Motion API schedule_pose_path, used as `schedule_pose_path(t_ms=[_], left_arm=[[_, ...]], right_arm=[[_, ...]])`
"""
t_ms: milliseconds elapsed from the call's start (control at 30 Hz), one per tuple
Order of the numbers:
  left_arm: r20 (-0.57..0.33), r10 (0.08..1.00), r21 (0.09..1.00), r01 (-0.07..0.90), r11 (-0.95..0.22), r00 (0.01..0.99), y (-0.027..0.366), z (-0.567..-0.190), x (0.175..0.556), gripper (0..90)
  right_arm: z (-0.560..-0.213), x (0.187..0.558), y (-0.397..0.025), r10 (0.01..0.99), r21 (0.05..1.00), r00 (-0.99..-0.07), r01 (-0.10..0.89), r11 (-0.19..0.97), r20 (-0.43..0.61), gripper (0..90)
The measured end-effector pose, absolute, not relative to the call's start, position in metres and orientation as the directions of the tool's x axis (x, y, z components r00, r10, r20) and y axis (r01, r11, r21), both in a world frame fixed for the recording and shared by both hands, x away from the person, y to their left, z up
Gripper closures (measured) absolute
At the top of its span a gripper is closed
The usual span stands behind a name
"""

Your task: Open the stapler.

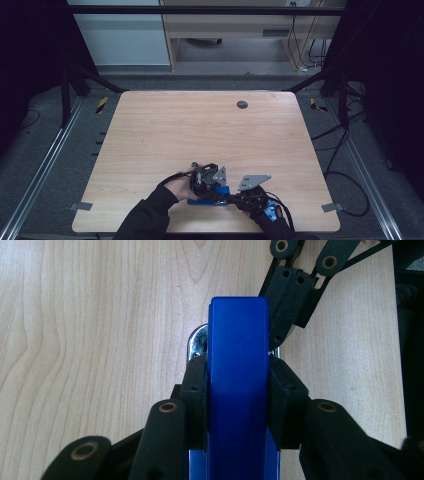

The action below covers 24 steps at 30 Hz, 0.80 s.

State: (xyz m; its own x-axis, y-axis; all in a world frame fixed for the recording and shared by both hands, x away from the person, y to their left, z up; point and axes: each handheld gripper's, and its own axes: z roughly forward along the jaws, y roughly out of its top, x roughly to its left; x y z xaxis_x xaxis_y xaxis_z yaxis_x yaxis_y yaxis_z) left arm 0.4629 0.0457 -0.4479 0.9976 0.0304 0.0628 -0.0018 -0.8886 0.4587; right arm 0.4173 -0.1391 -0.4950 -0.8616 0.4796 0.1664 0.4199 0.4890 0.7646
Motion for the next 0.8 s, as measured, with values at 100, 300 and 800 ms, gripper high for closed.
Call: schedule_pose_path(t_ms=[100,300,800], left_arm=[[0.055,0.032,0.464,0.002,-0.886,0.998,0.0464,-0.4482,0.4635,65.6],[0.048,0.034,0.478,0.007,-0.878,0.998,0.0491,-0.4496,0.4643,65.7],[0.038,0.018,0.430,0.000,-0.903,0.999,0.0428,-0.4480,0.4673,64.2]], right_arm=[[-0.4946,0.4172,-0.1388,0.481,0.760,-0.860,0.425,0.492,0.169,90.0],[-0.4946,0.4171,-0.1382,0.483,0.759,-0.859,0.426,0.492,0.169,90.0],[-0.4924,0.4157,-0.1380,0.483,0.756,-0.867,0.398,0.520,0.124,90.0]])
